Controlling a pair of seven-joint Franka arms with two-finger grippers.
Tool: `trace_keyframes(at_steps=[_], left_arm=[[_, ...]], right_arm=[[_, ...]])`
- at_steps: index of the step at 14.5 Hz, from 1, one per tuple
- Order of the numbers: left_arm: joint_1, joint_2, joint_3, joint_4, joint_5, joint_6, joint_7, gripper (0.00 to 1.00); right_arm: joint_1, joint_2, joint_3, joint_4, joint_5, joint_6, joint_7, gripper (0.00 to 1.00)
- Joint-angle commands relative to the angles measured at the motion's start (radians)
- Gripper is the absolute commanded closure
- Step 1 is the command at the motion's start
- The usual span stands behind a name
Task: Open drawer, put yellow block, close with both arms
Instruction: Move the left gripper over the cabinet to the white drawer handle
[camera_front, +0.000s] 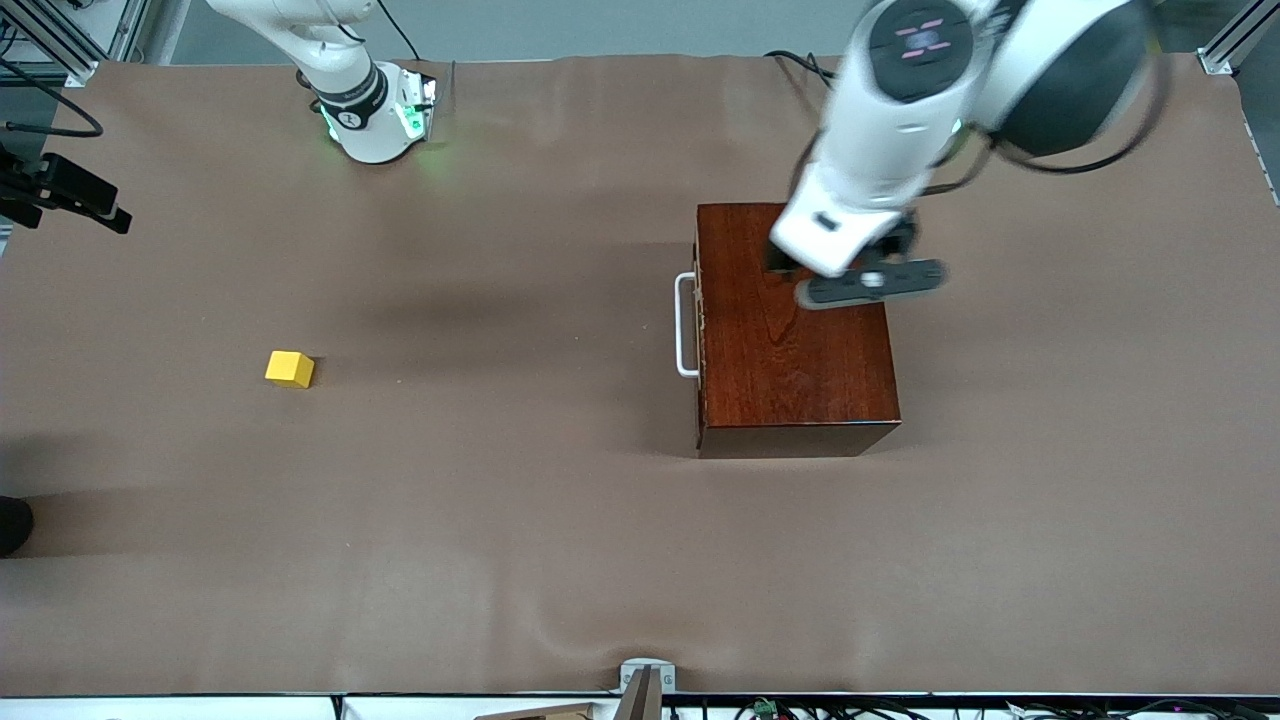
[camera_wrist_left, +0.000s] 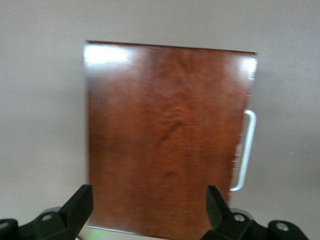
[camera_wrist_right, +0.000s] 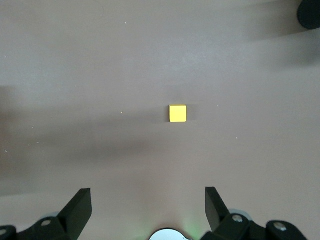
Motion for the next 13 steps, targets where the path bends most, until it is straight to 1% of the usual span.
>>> trace_keyframes(at_steps=[1,4,5,7,8,11,12,13], left_arm=[[-0.076,0.085,0.006,0.073,0.032,0.046,-0.102,0.0],[-0.145,0.153,0.018,0.084,0.042,0.165,-0.133,0.0],[-0.176,0.183,0.028,0.104,0.042,0.193,-0.165,0.0],[-0.248,0.256,0.076,0.147,0.044,0.242,-0.18,0.0],[-0.3,0.28,0.125,0.156,0.044,0.265,-0.183,0.0],[-0.487,0.329,0.319,0.162,0.042,0.325,-0.209,0.0],[-0.537,0.348,0.373,0.162,0.042,0.333,-0.211,0.0],[-0.57,0.368,0.409,0.162,0.041,0.34,-0.211,0.0]], right_arm=[[-0.017,0.006,0.009,0.015,0.012,-0.012,-0.002,0.0],[-0.017,0.006,0.009,0.015,0.011,-0.012,-0.002,0.0],[-0.017,0.004,0.009,0.015,0.011,-0.012,-0.002,0.0],[-0.017,0.004,0.009,0.015,0.011,-0.012,-0.002,0.0],[-0.017,0.004,0.009,0.015,0.011,-0.012,-0.002,0.0],[-0.017,0.004,0.009,0.015,0.011,-0.012,-0.002,0.0],[-0.017,0.006,0.009,0.015,0.011,-0.012,-0.002,0.0],[-0.017,0.006,0.009,0.015,0.011,-0.012,-0.002,0.0]])
